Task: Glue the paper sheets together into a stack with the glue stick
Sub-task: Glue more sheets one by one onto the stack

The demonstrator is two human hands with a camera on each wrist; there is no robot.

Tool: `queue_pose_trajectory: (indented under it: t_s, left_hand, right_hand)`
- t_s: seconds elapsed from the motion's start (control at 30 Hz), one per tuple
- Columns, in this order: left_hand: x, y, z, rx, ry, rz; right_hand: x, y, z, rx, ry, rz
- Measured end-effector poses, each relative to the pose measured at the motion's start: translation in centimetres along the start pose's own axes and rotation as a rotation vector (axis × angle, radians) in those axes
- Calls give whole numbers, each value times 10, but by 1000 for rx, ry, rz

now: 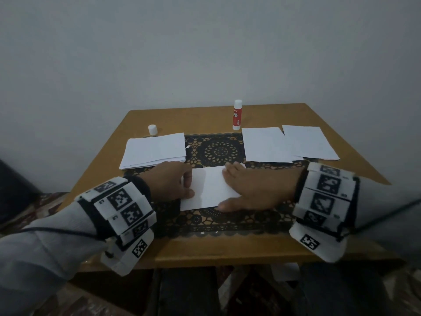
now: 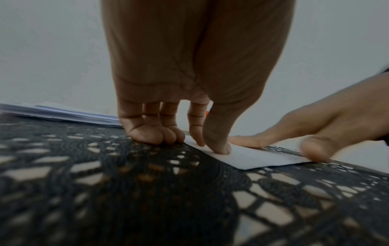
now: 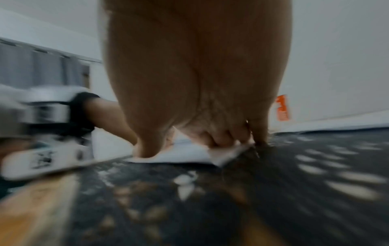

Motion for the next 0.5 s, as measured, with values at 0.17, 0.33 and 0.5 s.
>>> queue_pose_trajectory:
  t_s: [0.17, 0.33, 0.5]
  left_hand:
    - [1, 1, -1, -5, -1, -6]
    - [0, -2, 0, -43, 30, -10]
    - [13, -21, 19, 67, 394, -61]
  right_hand:
    - [11, -3, -9, -33, -28, -64]
    - [3, -6, 9, 10, 40, -42]
    - [-3, 2, 20, 28, -22, -34]
Point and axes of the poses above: each hand's wrist, its own y-axis towards the middle knuckle, its own x-axis out of the palm, z = x × y, the point moved 7 cm from there along y, towards the middle knuckle, and after that the axes turned 3 degrees about y, right-handed, at the moved point
